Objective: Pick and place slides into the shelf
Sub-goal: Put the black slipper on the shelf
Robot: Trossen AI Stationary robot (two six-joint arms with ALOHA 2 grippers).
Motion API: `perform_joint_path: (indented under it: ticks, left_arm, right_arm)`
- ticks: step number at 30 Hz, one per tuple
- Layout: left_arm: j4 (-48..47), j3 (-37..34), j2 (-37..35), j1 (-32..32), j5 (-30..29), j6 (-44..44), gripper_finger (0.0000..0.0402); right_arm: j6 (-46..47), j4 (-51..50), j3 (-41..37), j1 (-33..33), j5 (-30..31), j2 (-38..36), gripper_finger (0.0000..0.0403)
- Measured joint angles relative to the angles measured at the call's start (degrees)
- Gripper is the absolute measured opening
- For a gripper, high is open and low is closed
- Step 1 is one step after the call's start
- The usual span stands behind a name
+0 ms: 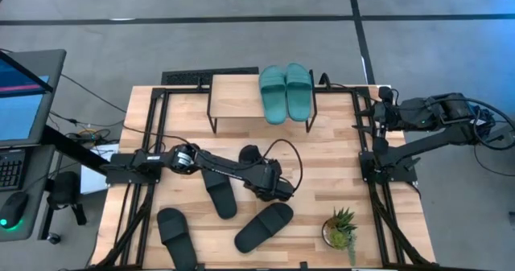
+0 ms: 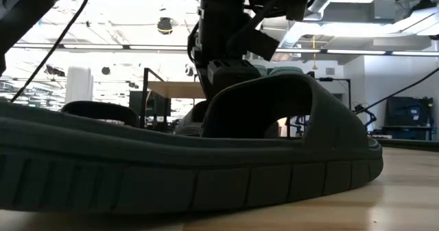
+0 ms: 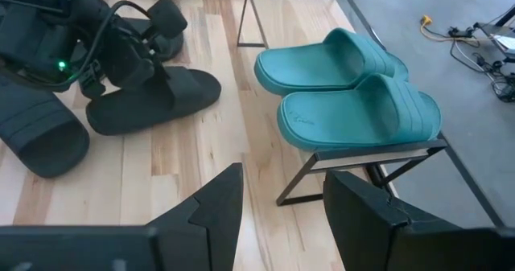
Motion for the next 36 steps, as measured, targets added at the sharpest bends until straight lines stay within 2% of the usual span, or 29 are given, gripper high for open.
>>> perform_joint_path:
  ticks: [4,9,14,18,25,36]
  left_arm:
    - [0.0,0.0,0.0,-0.4,0.7,-1.3,0.0026]
    - [0.0,0.0,0.0,-0.3,6.1,-3.8,0.0086]
    - [0.0,0.0,0.0,0.0,7.8,-7.3,0.0151]
    - [0.0,0.0,0.0,0.9,8.6,-10.8,0.0179]
    - [-0.1,0.0,0.0,2.6,9.5,-12.8,0.0181]
    - [0.0,-1.0,-0.2,3.0,10.8,-13.1,0.0147]
  right_arm:
    - [0.0,0.0,0.0,0.0,0.0,0.0,0.0161]
    - [0.0,0.0,0.0,0.0,0.0,0.0,0.0161]
    - [0.1,0.0,0.0,0.0,0.0,0.0,0.0161]
    - [0.1,0.0,0.0,0.0,0.0,0.0,0.0161]
    - [0.1,0.0,0.0,0.0,0.0,0.0,0.0161]
    - [0.1,0.0,0.0,0.0,0.0,0.0,0.0161]
